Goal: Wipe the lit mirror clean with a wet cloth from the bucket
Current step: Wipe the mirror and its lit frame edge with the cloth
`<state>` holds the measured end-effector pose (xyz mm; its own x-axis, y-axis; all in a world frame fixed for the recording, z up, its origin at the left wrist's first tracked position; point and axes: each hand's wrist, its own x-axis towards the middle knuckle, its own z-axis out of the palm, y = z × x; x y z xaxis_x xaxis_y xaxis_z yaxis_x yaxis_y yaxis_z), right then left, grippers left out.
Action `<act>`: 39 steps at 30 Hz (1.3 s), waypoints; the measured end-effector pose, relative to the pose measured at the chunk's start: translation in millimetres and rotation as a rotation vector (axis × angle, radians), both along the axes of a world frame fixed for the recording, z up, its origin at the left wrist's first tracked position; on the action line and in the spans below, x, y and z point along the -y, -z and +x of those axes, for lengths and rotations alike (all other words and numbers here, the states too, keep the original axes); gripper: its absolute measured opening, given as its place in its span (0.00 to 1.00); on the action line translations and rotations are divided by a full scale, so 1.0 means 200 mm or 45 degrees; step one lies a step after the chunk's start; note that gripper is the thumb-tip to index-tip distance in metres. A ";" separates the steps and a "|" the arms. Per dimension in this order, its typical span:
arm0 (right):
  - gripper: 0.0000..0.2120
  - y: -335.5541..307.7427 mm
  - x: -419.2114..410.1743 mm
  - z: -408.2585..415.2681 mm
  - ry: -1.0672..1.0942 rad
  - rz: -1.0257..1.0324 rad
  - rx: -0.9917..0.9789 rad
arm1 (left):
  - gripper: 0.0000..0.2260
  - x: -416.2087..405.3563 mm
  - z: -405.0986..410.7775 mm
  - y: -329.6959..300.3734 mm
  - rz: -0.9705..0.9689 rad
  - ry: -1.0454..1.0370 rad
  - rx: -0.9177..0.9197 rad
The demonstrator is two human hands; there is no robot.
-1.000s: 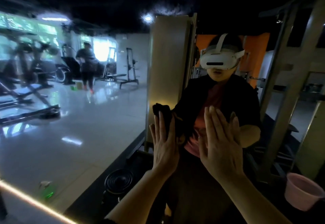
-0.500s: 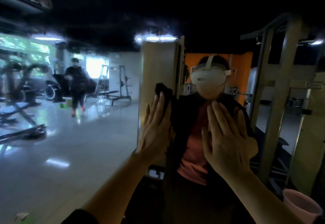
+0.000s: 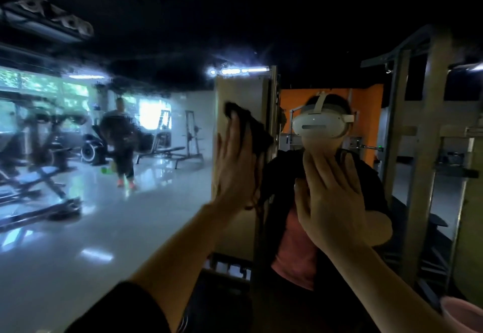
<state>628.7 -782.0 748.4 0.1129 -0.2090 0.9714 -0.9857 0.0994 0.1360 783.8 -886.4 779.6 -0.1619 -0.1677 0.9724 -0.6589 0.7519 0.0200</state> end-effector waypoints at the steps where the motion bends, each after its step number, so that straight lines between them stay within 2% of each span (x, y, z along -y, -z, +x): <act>1: 0.25 0.00 -0.01 0.00 -0.003 0.014 -0.006 | 0.27 -0.01 -0.01 -0.14 0.066 0.018 -0.129; 3: 0.26 -0.01 -0.02 -0.01 -0.032 0.050 0.006 | 0.28 -0.02 -0.08 -0.38 0.146 0.037 -0.318; 5: 0.26 -0.02 -0.04 -0.03 -0.081 0.086 0.025 | 0.27 -0.07 -0.20 -0.45 0.092 0.019 -0.335; 9: 0.24 -0.01 -0.11 -0.11 -0.095 -0.010 0.129 | 0.32 -0.22 -0.39 -0.18 -0.256 0.065 0.189; 11: 0.25 -0.01 -0.17 -0.20 -0.009 -0.090 0.230 | 0.30 -0.17 -0.31 -0.13 -0.275 0.043 0.308; 12: 0.26 -0.02 -0.20 -0.26 0.046 -0.097 0.267 | 0.28 -0.14 -0.25 -0.15 -0.233 0.003 0.247; 16: 0.27 -0.04 -0.27 -0.37 0.168 -0.029 0.250 | 0.26 -0.13 -0.24 -0.42 0.122 -0.018 -0.322; 18: 0.27 -0.04 -0.27 -0.38 0.186 -0.013 0.227 | 0.27 -0.20 -0.38 -0.52 0.117 -0.012 -0.363; 20: 0.26 -0.04 -0.28 -0.39 0.186 -0.014 0.206 | 0.31 -0.31 -0.55 -0.49 -0.064 0.026 -0.169; 22: 0.26 -0.05 -0.30 -0.41 0.187 0.000 0.154 | 0.33 -0.37 -0.62 -0.38 -0.249 0.045 0.188; 23: 0.26 -0.05 -0.32 -0.42 0.192 0.004 0.113 | 0.32 -0.36 -0.59 -0.34 -0.298 0.035 0.294; 24: 0.25 -0.05 -0.33 -0.44 0.188 0.009 0.075 | 0.30 -0.35 -0.53 -0.33 -0.278 0.041 0.304; 26: 0.25 -0.05 -0.36 -0.47 0.165 0.035 0.032 | 0.26 -0.28 -0.41 -0.37 -0.082 0.047 0.067; 29: 0.25 -0.05 -0.39 -0.52 0.110 0.021 0.063 | 0.26 -0.21 -0.29 -0.54 0.225 -0.117 -0.379; 31: 0.26 -0.08 -0.41 -0.54 0.082 -0.042 0.155 | 0.26 -0.26 -0.37 -0.65 0.308 -0.098 -0.521; 32: 0.26 -0.10 -0.42 -0.55 0.077 -0.072 0.193 | 0.27 -0.31 -0.43 -0.68 0.303 -0.058 -0.521; 34: 0.26 -0.13 -0.42 -0.56 0.084 -0.098 0.209 | 0.29 -0.46 -0.58 -0.66 0.170 0.080 -0.333; 37: 0.26 -0.17 -0.39 -0.53 0.073 -0.110 0.175 | 0.27 -0.58 -0.66 -0.50 -0.214 0.324 0.208; 38: 0.26 -0.18 -0.38 -0.54 0.059 -0.120 0.174 | 0.26 -0.54 -0.61 -0.51 -0.298 0.309 0.294; 39: 0.27 -0.21 -0.37 -0.54 0.057 -0.128 0.181 | 0.25 -0.47 -0.54 -0.53 -0.311 0.212 0.278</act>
<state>519.8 -707.9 790.0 -0.0341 -0.1119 0.9931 -0.9886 0.1495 -0.0171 676.3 -793.4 885.6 -0.3758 0.1113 0.9200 -0.4961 0.8144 -0.3012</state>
